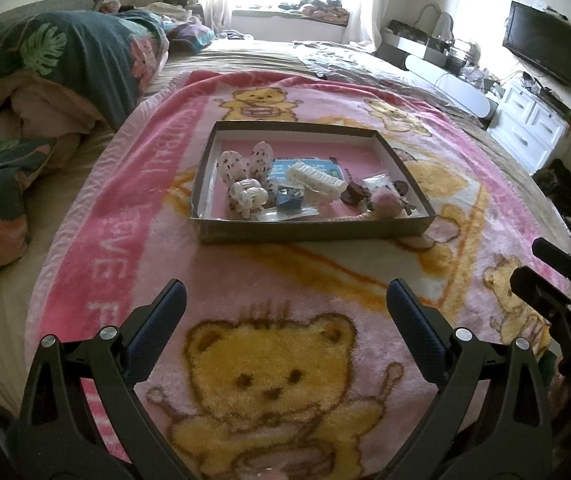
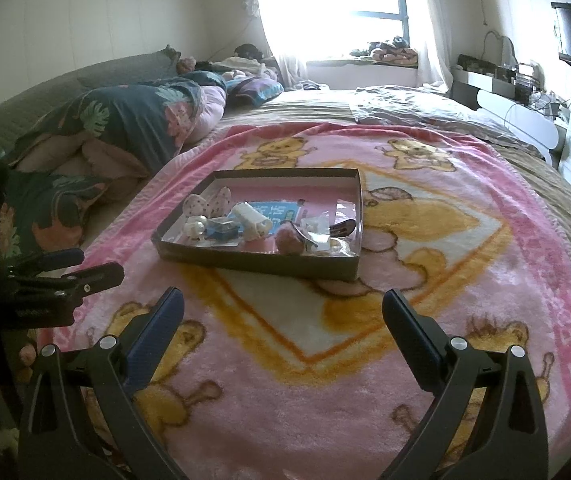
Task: Organize jewelry
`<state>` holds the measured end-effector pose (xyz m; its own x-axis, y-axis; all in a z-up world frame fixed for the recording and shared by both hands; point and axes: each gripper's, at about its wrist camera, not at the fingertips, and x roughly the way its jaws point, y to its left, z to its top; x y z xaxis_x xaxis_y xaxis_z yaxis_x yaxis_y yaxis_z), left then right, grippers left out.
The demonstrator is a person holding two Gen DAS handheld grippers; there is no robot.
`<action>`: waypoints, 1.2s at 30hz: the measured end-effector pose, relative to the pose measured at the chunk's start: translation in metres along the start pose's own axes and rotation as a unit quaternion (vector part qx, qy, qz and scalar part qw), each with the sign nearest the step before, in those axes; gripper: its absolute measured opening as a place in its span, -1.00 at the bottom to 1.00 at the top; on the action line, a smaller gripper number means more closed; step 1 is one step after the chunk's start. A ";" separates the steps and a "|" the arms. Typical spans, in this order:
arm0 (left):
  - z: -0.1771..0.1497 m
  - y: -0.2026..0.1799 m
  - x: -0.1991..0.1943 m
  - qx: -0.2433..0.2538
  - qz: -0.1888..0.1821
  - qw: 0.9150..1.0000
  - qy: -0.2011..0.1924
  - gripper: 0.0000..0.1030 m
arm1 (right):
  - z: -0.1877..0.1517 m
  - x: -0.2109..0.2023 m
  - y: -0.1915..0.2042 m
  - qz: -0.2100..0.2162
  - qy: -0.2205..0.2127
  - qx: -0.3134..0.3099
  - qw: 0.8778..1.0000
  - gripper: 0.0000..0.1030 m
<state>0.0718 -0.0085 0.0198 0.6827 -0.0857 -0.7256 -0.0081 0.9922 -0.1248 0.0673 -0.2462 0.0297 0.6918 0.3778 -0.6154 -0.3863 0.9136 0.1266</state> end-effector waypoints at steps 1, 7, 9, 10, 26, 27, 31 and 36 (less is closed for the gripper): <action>0.000 0.000 0.000 -0.001 0.000 1.000 0.000 0.82 | 0.001 0.000 -0.001 0.000 0.000 0.000 1.000 0.92; -0.001 0.000 0.000 0.002 0.005 1.000 0.001 0.82 | 0.000 0.001 -0.002 0.000 0.001 0.001 1.000 0.92; -0.001 0.001 0.000 0.002 0.006 1.000 0.002 0.82 | 0.000 0.001 -0.002 0.000 0.002 0.001 1.000 0.92; 0.000 0.000 0.000 0.001 0.006 1.000 0.003 0.82 | 0.000 0.001 -0.002 0.000 0.002 0.001 1.000 0.92; 0.000 -0.001 -0.001 0.000 0.005 1.000 0.004 0.82 | -0.001 0.003 -0.001 0.000 0.007 0.002 1.000 0.92; 0.000 -0.001 -0.001 0.001 0.005 1.000 0.004 0.82 | -0.001 0.003 -0.001 0.000 0.006 0.002 1.000 0.92; 0.000 -0.001 -0.001 0.000 0.006 1.000 0.003 0.82 | 0.000 0.003 -0.001 0.000 0.006 0.002 1.000 0.92; 0.000 -0.002 0.000 0.001 0.006 1.000 0.004 0.82 | 0.000 0.003 -0.001 0.000 0.006 0.003 1.000 0.92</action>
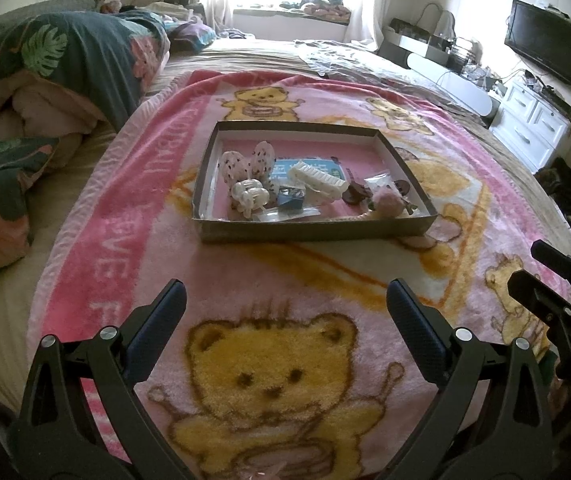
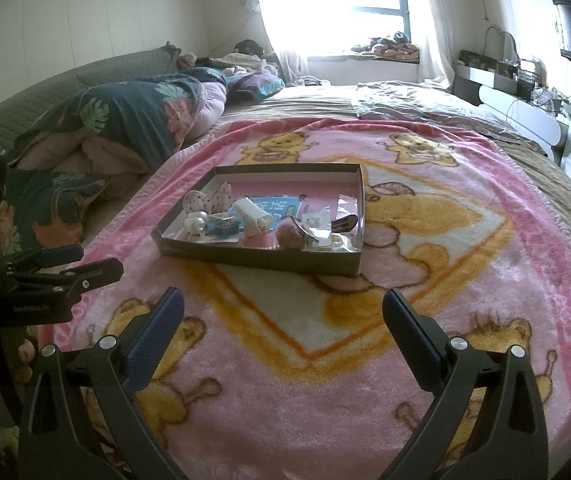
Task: Organize jewelry
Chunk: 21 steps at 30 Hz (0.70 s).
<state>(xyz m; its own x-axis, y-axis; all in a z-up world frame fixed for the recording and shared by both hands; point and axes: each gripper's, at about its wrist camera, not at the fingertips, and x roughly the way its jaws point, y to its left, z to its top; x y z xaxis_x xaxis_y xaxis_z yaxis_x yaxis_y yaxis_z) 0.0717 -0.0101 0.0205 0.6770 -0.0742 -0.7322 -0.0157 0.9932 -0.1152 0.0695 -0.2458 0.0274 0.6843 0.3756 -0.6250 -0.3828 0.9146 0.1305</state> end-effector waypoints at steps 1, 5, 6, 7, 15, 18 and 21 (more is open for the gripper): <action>0.000 0.000 0.000 -0.001 -0.001 1.000 0.000 0.82 | 0.000 0.000 0.000 0.000 -0.001 0.000 1.000 0.92; 0.000 0.000 0.000 -0.001 0.000 1.000 0.000 0.82 | -0.001 -0.001 0.000 0.000 -0.001 0.000 1.000 0.92; 0.000 0.000 0.000 -0.001 -0.001 1.000 0.000 0.82 | 0.000 0.000 0.000 0.001 0.000 0.000 1.000 0.92; 0.000 0.000 0.000 -0.001 -0.001 1.000 -0.001 0.82 | 0.000 0.001 0.000 0.000 0.000 0.000 1.000 0.92; 0.000 -0.001 -0.001 -0.002 -0.001 1.000 0.002 0.82 | 0.000 0.000 0.000 0.000 -0.001 0.000 1.000 0.92; 0.001 -0.001 -0.001 -0.001 -0.001 1.000 0.001 0.82 | 0.000 0.000 0.000 0.000 0.000 0.000 1.000 0.92; 0.000 -0.002 -0.001 0.000 -0.002 1.000 0.004 0.82 | 0.000 0.000 0.000 0.000 -0.001 0.000 1.000 0.92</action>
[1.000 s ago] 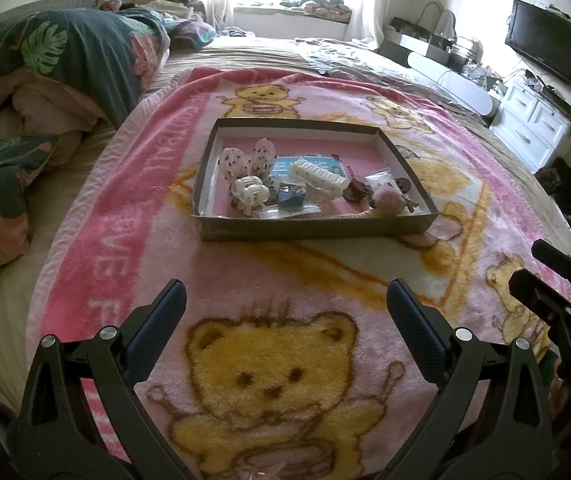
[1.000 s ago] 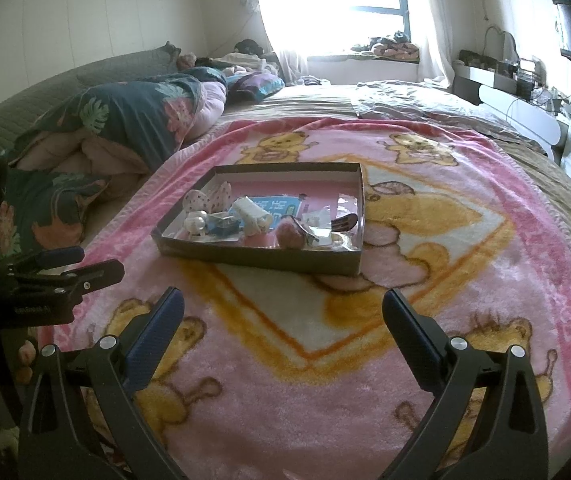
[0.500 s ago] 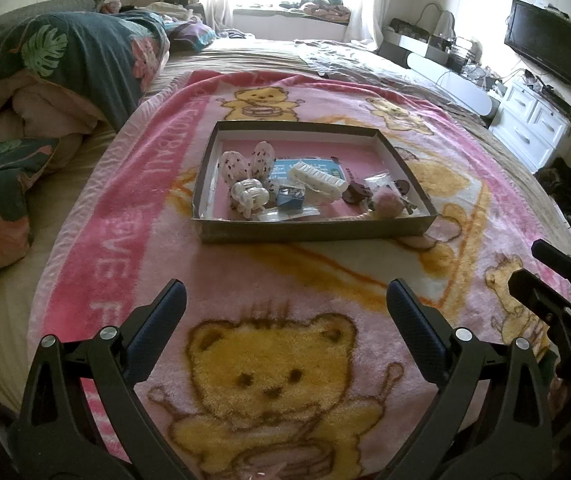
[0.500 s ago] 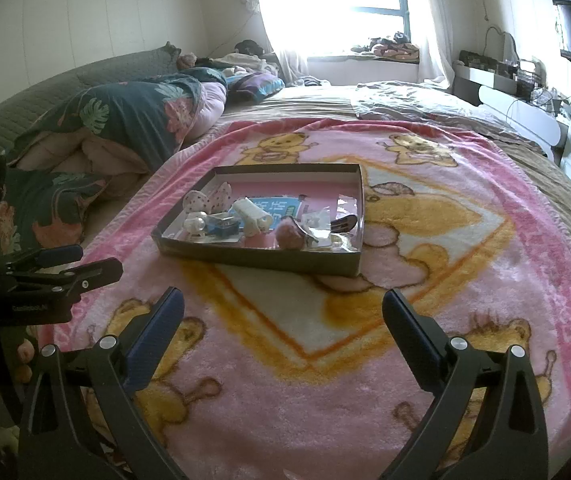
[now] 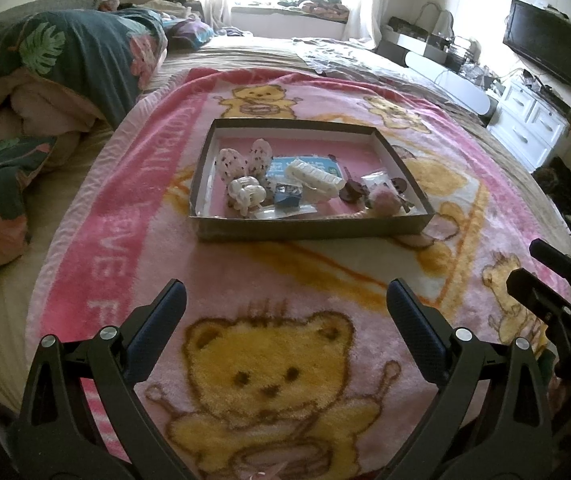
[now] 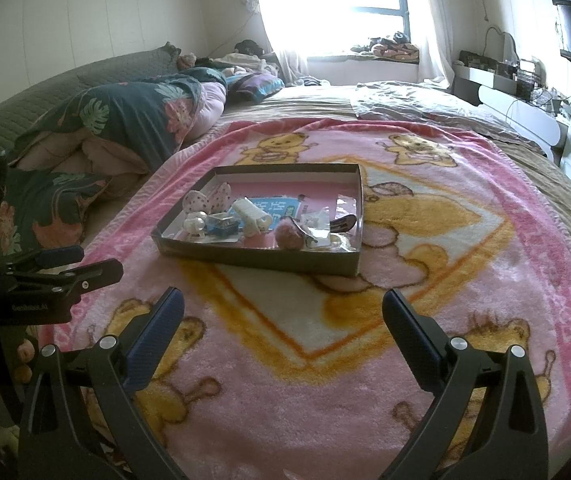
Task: Organize jewelry
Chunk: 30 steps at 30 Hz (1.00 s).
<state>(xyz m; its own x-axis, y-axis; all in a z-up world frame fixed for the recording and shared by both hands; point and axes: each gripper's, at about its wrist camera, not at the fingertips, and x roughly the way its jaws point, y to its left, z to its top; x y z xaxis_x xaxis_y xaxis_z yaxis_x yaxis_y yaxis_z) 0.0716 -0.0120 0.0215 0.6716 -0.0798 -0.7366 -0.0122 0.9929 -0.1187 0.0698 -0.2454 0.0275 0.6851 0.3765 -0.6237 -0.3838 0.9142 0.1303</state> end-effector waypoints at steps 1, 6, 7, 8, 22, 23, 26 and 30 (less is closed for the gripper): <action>0.000 -0.001 -0.001 0.000 -0.003 1.000 -0.001 0.82 | 0.000 0.000 0.000 -0.001 0.000 0.000 1.000 0.92; -0.001 -0.005 -0.002 0.005 -0.007 1.000 0.003 0.82 | 0.000 0.000 0.000 0.000 0.001 0.000 1.000 0.92; -0.001 -0.005 -0.003 0.004 -0.011 1.000 0.003 0.82 | -0.001 0.000 0.000 0.000 0.001 0.000 1.000 0.92; -0.001 -0.004 -0.001 0.003 -0.013 1.000 0.003 0.82 | 0.000 0.000 0.000 0.000 0.000 0.000 1.000 0.92; 0.001 0.001 0.006 -0.009 0.003 1.000 0.008 0.82 | -0.004 0.003 -0.014 -0.004 0.003 0.011 1.000 0.92; 0.002 0.005 0.011 -0.016 0.014 1.000 0.014 0.82 | -0.004 0.006 -0.019 -0.009 0.003 0.013 1.000 0.92; 0.010 0.031 0.032 -0.044 0.048 0.998 0.025 0.82 | -0.003 0.016 -0.038 -0.031 0.010 0.027 0.999 0.92; 0.025 0.078 0.060 -0.086 0.102 0.991 0.027 0.82 | -0.002 0.045 -0.092 -0.099 0.031 0.052 0.993 0.91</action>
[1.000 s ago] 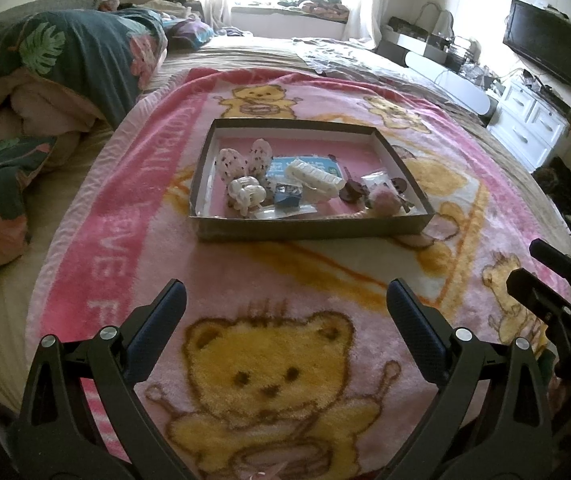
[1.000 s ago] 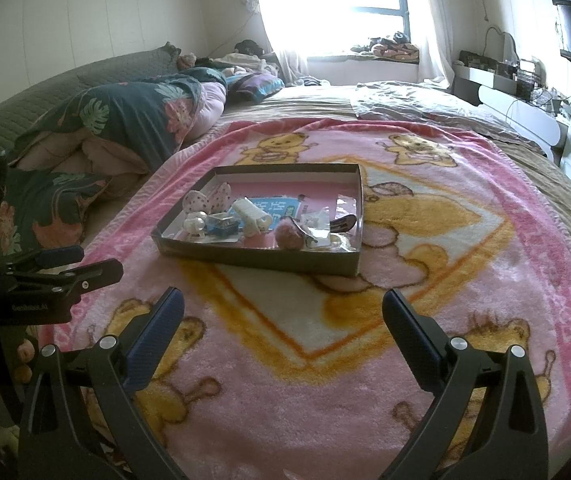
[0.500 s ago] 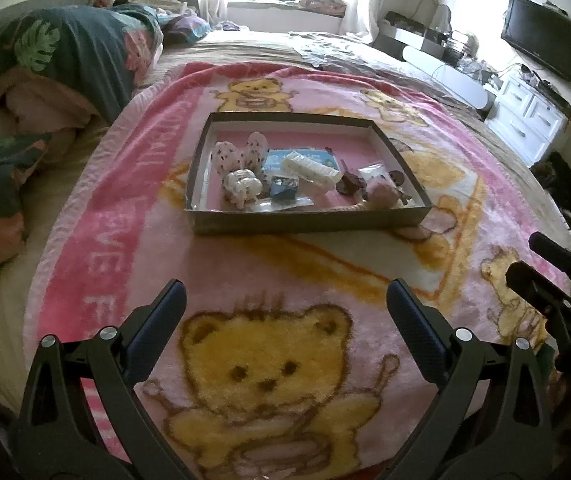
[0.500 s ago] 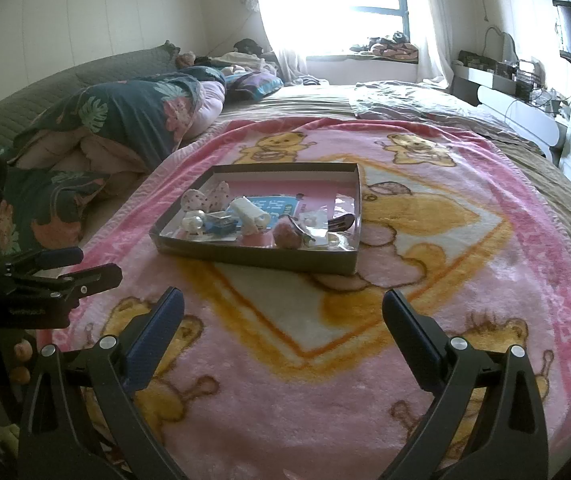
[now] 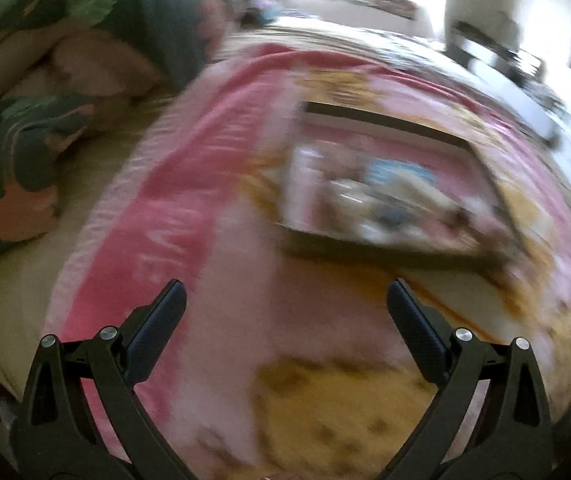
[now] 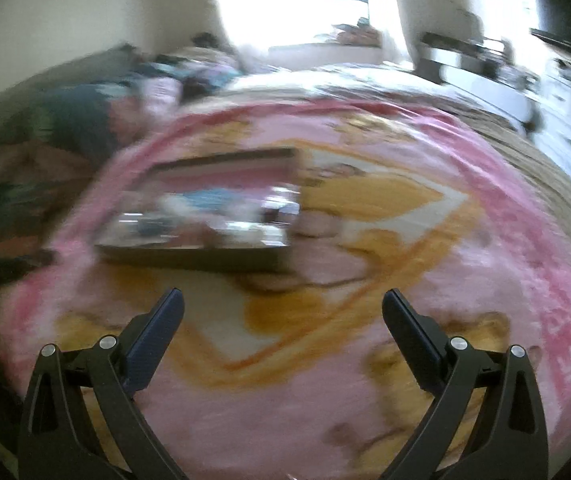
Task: Organize jewelry
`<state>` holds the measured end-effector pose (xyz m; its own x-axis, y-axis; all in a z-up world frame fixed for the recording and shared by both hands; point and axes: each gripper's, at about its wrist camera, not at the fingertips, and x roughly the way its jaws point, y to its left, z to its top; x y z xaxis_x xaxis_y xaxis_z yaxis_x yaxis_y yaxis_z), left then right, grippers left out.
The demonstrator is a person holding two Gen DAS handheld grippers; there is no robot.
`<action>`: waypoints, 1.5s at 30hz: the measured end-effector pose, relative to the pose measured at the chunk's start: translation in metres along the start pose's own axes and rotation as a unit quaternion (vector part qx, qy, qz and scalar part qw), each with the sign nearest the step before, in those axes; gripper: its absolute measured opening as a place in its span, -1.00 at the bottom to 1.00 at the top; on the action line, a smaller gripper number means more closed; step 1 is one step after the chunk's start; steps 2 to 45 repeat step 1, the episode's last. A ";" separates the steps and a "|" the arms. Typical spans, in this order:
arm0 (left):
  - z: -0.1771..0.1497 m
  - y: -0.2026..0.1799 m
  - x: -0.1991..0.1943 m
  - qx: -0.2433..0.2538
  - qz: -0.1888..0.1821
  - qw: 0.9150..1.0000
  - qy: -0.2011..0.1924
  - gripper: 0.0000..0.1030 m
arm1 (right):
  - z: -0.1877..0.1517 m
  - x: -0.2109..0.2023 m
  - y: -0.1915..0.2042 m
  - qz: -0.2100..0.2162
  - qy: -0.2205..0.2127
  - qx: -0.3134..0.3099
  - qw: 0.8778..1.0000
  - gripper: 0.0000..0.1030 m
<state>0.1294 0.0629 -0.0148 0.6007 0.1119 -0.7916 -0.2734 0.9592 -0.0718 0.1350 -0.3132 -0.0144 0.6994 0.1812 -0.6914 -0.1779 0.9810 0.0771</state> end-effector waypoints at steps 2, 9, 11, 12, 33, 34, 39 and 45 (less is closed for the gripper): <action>0.006 0.011 0.011 -0.009 0.014 1.000 0.001 0.82 | 0.004 0.014 -0.018 -0.023 0.007 0.006 1.000 0.91; 0.006 0.011 0.011 -0.009 0.014 1.000 0.001 0.82 | 0.004 0.014 -0.018 -0.023 0.007 0.006 1.000 0.91; 0.006 0.011 0.011 -0.009 0.014 1.000 0.001 0.82 | 0.004 0.014 -0.018 -0.023 0.007 0.006 1.000 0.91; 0.006 0.011 0.011 -0.009 0.014 1.000 0.001 0.82 | 0.004 0.014 -0.018 -0.023 0.007 0.006 1.000 0.91; 0.006 0.011 0.011 -0.009 0.014 1.000 0.001 0.82 | 0.004 0.014 -0.018 -0.023 0.007 0.006 1.000 0.91; 0.006 0.011 0.011 -0.009 0.014 1.000 0.001 0.82 | 0.004 0.014 -0.018 -0.023 0.007 0.006 1.000 0.91; 0.006 0.011 0.011 -0.009 0.014 1.000 0.001 0.82 | 0.004 0.014 -0.018 -0.023 0.007 0.006 1.000 0.91; 0.006 0.011 0.011 -0.009 0.014 1.000 0.001 0.82 | 0.004 0.014 -0.018 -0.023 0.007 0.006 1.000 0.91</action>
